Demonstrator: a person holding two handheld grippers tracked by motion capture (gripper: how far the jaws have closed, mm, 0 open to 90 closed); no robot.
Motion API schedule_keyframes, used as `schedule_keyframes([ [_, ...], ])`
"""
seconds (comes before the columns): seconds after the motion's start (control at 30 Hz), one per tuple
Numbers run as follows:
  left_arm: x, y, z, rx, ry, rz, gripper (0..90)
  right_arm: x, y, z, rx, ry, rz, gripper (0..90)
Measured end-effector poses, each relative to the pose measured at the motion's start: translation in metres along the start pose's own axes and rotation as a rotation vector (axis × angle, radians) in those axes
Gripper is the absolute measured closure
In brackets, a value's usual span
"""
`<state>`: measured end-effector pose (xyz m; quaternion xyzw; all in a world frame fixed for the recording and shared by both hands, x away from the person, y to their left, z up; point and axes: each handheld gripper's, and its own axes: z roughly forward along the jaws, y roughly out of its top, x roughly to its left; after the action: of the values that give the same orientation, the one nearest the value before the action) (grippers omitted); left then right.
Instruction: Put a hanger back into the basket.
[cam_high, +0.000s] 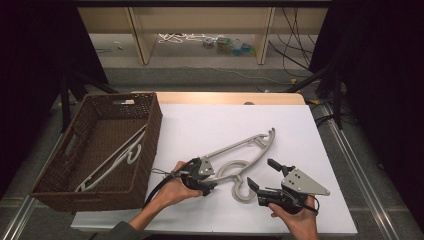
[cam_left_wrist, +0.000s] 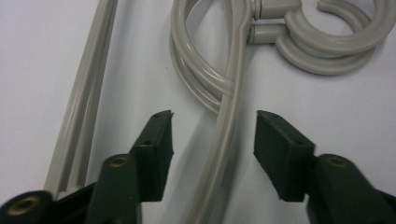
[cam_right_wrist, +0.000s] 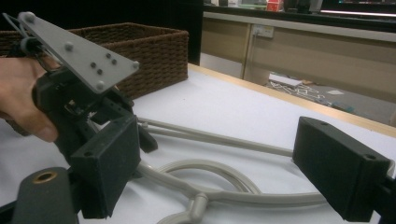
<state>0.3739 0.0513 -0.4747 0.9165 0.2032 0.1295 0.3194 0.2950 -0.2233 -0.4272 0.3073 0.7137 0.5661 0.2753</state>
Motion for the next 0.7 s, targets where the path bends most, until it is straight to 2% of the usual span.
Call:
schedule_keyframes([
  [0.03,0.0012,0.0004,0.0006,0.017,-0.016,0.005,50.6,-0.0002,0.0000,0.0000,0.000,0.000,0.000,15.8],
  [0.07,0.0014,0.0005,0.0014,0.031,-0.023,0.008,52.3,0.0009,-0.0001,-0.0005,0.013,0.007,0.019,15.8],
  [0.13,0.0005,-0.0002,0.0040,0.033,-0.019,0.016,53.6,0.0016,-0.0001,-0.0007,0.017,0.010,0.031,15.8],
  [0.23,0.0009,0.0006,0.0054,0.044,-0.031,0.027,58.0,0.0011,-0.0001,-0.0012,0.026,-0.002,0.020,15.9],
  [0.27,0.0007,0.0008,0.0058,0.046,-0.035,0.023,58.8,0.0013,-0.0007,0.0000,0.020,0.008,0.031,15.9],
  [0.33,0.0018,0.0020,0.0049,0.063,-0.047,0.045,61.2,0.0015,0.0000,-0.0008,0.031,0.006,0.024,15.9],
  [0.37,0.0010,0.0023,0.0063,0.051,-0.049,0.031,61.9,0.0017,0.0000,-0.0006,0.023,0.000,0.019,15.9],
  [0.4,0.0019,0.0030,0.0061,0.062,-0.053,0.042,62.8,0.0019,-0.0001,-0.0005,0.027,0.000,0.019,15.9],
  [0.47,0.0021,0.0041,0.0077,0.055,-0.063,0.038,64.7,0.0018,-0.0005,0.0002,0.030,0.014,0.026,15.9],
  [0.57,0.0030,0.0056,0.0077,0.064,-0.070,0.062,69.5,0.0016,-0.0002,0.0002,0.025,0.002,0.012,15.9],
  [0.7,0.0038,0.0060,0.0081,0.065,-0.073,0.065,75.4,0.0008,-0.0001,0.0000,0.030,0.006,0.020,15.9],
])
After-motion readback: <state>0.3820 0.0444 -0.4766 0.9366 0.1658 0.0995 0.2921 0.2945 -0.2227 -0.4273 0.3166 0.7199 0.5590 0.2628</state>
